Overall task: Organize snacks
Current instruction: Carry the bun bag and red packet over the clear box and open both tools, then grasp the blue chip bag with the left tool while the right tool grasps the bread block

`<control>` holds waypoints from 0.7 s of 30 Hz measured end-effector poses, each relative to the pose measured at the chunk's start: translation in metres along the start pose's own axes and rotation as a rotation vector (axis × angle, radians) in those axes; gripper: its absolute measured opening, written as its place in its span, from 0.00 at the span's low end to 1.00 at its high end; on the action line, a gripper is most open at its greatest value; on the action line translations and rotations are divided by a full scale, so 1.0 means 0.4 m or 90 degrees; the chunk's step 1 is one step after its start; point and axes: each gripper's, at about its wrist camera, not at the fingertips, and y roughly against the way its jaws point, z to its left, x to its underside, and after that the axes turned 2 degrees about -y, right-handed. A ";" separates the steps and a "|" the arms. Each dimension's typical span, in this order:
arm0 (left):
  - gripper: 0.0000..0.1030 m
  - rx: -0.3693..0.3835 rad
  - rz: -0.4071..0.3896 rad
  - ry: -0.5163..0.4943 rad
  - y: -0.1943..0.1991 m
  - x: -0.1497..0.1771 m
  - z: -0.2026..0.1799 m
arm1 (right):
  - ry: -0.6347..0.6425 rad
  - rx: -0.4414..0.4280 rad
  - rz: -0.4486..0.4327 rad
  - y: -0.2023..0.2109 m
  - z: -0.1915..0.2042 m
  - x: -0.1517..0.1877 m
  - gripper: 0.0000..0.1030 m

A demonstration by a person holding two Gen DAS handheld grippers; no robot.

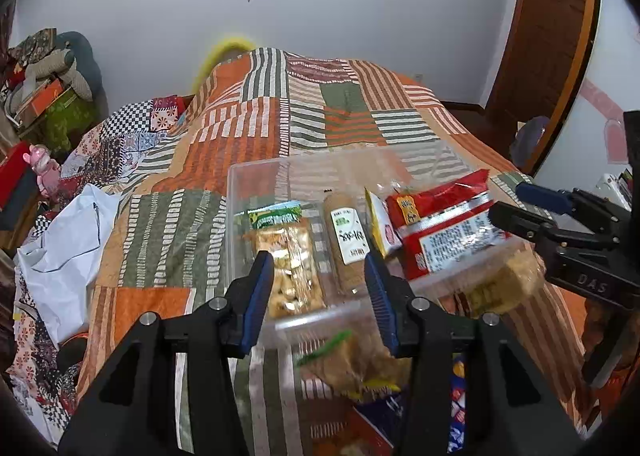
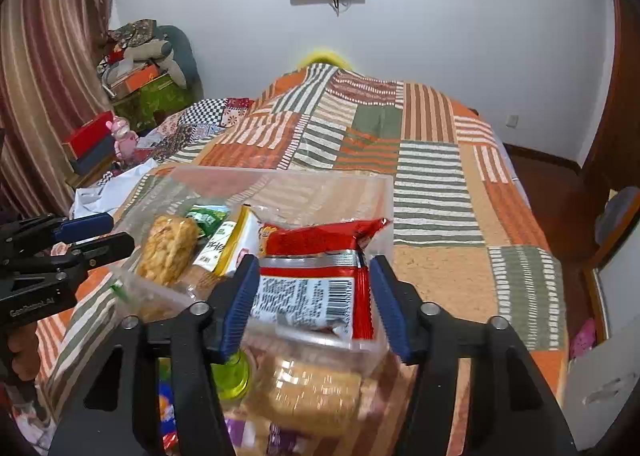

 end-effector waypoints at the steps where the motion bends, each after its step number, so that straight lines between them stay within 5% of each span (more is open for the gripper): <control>1: 0.50 0.000 -0.001 -0.002 0.008 0.005 -0.004 | 0.001 0.002 -0.010 0.017 0.002 0.003 0.60; 13: 0.73 0.019 -0.019 -0.015 0.113 0.058 -0.079 | 0.006 0.026 -0.054 0.121 0.007 0.058 0.72; 21: 0.77 0.044 -0.011 -0.042 0.150 0.104 -0.158 | -0.010 0.024 -0.047 0.149 -0.011 0.107 0.73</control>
